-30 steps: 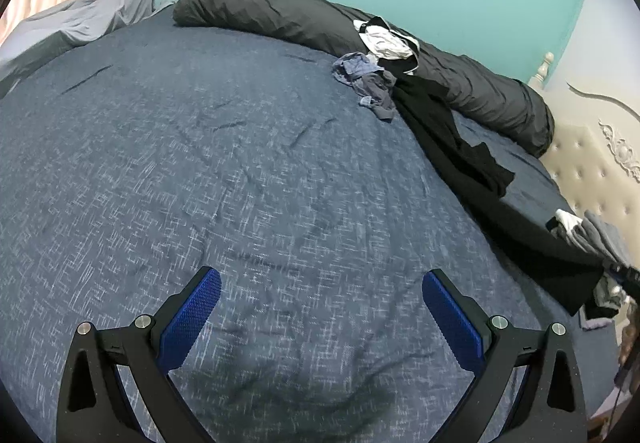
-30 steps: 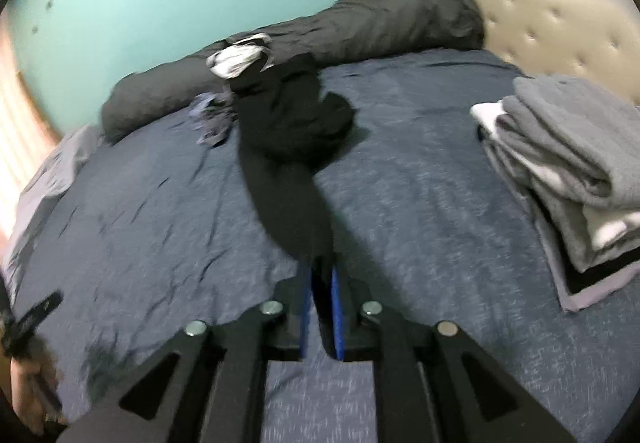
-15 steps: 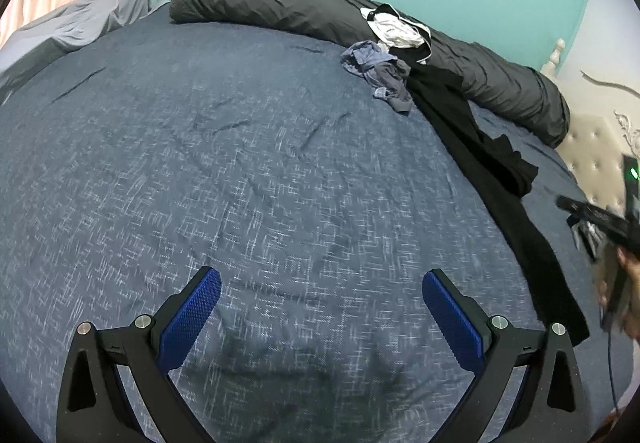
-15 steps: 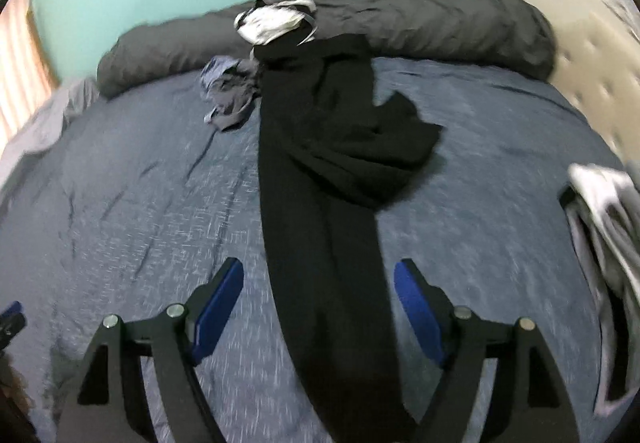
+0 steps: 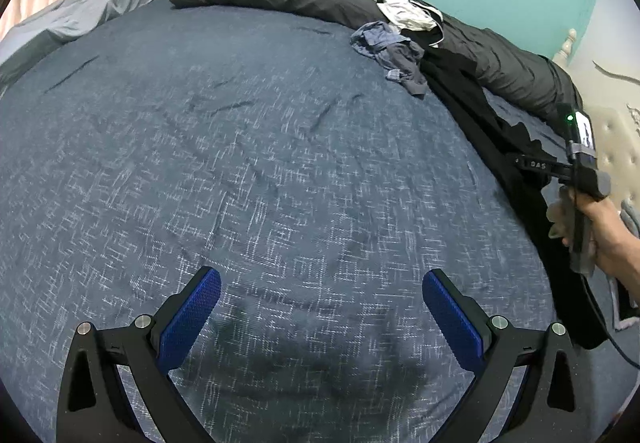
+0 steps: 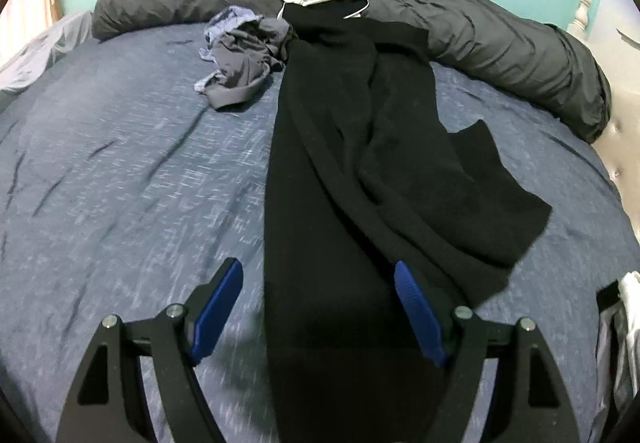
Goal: Fold clothes
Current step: 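Pull the black garment toward the bed edge with the right tool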
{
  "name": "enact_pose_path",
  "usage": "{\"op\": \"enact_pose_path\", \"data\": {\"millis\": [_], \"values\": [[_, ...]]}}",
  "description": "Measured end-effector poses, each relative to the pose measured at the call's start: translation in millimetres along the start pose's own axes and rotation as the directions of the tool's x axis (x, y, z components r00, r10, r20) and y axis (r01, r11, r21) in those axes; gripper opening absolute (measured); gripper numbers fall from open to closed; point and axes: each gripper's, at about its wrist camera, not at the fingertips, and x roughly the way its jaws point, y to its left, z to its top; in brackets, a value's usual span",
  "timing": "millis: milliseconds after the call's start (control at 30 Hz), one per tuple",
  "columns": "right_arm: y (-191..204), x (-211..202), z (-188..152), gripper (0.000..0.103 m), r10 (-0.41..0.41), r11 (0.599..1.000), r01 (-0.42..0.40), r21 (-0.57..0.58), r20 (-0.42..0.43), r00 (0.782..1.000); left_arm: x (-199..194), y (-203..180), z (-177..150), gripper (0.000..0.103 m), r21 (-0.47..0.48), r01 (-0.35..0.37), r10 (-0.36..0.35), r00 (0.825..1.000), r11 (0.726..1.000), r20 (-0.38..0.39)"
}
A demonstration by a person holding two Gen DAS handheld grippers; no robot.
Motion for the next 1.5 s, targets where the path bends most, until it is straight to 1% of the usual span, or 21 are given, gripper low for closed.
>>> {"op": "enact_pose_path", "data": {"millis": [167, 267, 300, 367, 467, 500, 533, 600, 633, 667, 700, 733, 833, 1000, 1133, 1333, 1433, 1500], "values": [[2.4, 23.9, 7.4, 0.081, -0.048, 0.998, 0.047, -0.035, -0.032, 0.998, 2.3, 0.0, 0.1, 0.103, -0.001, -0.001, 0.001, 1.0, 1.0, -0.002], [3.8, 37.9, 8.6, 0.081, -0.043, 0.999, 0.041, -0.026, -0.055, 0.998, 3.5, -0.8, -1.1, 0.103, 0.002, 0.001, -0.001, 1.0, 1.0, -0.007], [6.5, 42.4, 8.4, 0.081, -0.054, 0.998, 0.051, -0.04, -0.063, 0.997, 3.9, -0.4, -1.2, 0.103, 0.003, 0.001, -0.001, 1.0, 1.0, -0.01], [11.3, 50.9, 8.6, 0.081, -0.104, 0.992, 0.098, -0.079, -0.069, 0.992, 4.9, 0.6, -1.3, 0.103, 0.005, 0.0, 0.0, 1.0, 1.0, -0.014], [7.3, 55.0, 9.8, 0.08, -0.108, 0.993, 0.106, -0.044, -0.063, 0.992, 6.4, 3.8, -1.6, 0.103, -0.002, -0.002, 0.002, 1.0, 1.0, -0.019], [4.4, 55.4, 10.2, 0.071, -0.111, 0.994, 0.109, -0.024, -0.06, 0.992, 6.9, 5.1, -1.6, 0.103, -0.005, -0.003, 0.003, 1.0, 1.0, -0.019], [2.1, 56.3, 9.9, 0.053, -0.119, 0.993, 0.118, -0.012, -0.064, 0.991, 7.0, 5.8, -1.7, 0.103, -0.006, -0.004, 0.004, 1.0, 1.0, -0.019], [-1.4, 57.8, 8.7, 0.037, -0.133, 0.991, 0.133, -0.006, -0.077, 0.988, 7.3, 7.2, -2.0, 0.103, -0.009, -0.006, 0.006, 1.0, 1.0, -0.019], [-2.4, 57.2, 8.4, 0.027, -0.127, 0.992, 0.127, -0.007, -0.081, 0.989, 7.1, 7.2, -2.0, 0.103, -0.009, -0.006, 0.005, 1.0, 1.0, -0.018], [-2.9, 55.0, 8.3, 0.021, -0.123, 0.992, 0.123, -0.01, -0.082, 0.989, 6.9, 7.2, -2.0, 0.103, -0.01, -0.005, 0.005, 1.0, 1.0, -0.018], [-3.0, 51.7, 8.4, 0.012, -0.12, 0.993, 0.119, -0.015, -0.079, 0.99, 6.9, 7.2, -2.0, 0.103, -0.01, -0.004, 0.004, 1.0, 1.0, -0.017], [-3.2, 47.8, 8.8, 0.008, -0.118, 0.993, 0.118, -0.014, -0.072, 0.99, 6.6, 7.1, -2.0, 0.103, -0.011, -0.003, 0.003, 1.0, 1.0, -0.017], [-5.2, 28.2, 12.7, 0.007, -0.112, 0.994, 0.112, 0.003, -0.025, 0.993, 5.4, 7.2, -2.0, 0.103, -0.014, 0.001, -0.001, 1.0, 1.0, -0.015], [-11.3, -16.2, 19.9, 0.006, -0.072, 0.997, 0.071, 0.028, 0.046, 0.996, -0.5, 6.7, -1.7, 0.103, -0.016, 0.008, -0.008, 1.0, 1.0, -0.001], [-9.6, -57.6, 17.2, 0.006, -0.03, 1.0, 0.03, 0.003, 0.09, 0.996, -5.8, 4.9, -1.6, 0.103, -0.007, 0.008, -0.008, 1.0, 1.0, 0.02], [-9.1, -129.1, -5.4, 0.006, 0.044, 0.999, -0.043, -0.013, 0.139, 0.989, -26.5, -1.4, -5.7, 0.103, 0.014, 0.004, -0.005, 0.998, 1.0, 0.057], [-7.4, -166.1, -22.3, 0.006, 0.087, 0.996, -0.085, -0.018, 0.164, 0.983, -40.4, -3.7, -11.0, 0.103, 0.018, 0.001, -0.002, 0.997, 1.0, 0.078], [-4.9, -188.3, -38.3, 0.006, 0.123, 0.992, -0.121, -0.023, 0.176, 0.977, -50.0, -5.7, -14.9, 0.103, 0.028, -0.015, 0.012, 0.995, 1.0, 0.098]]}}
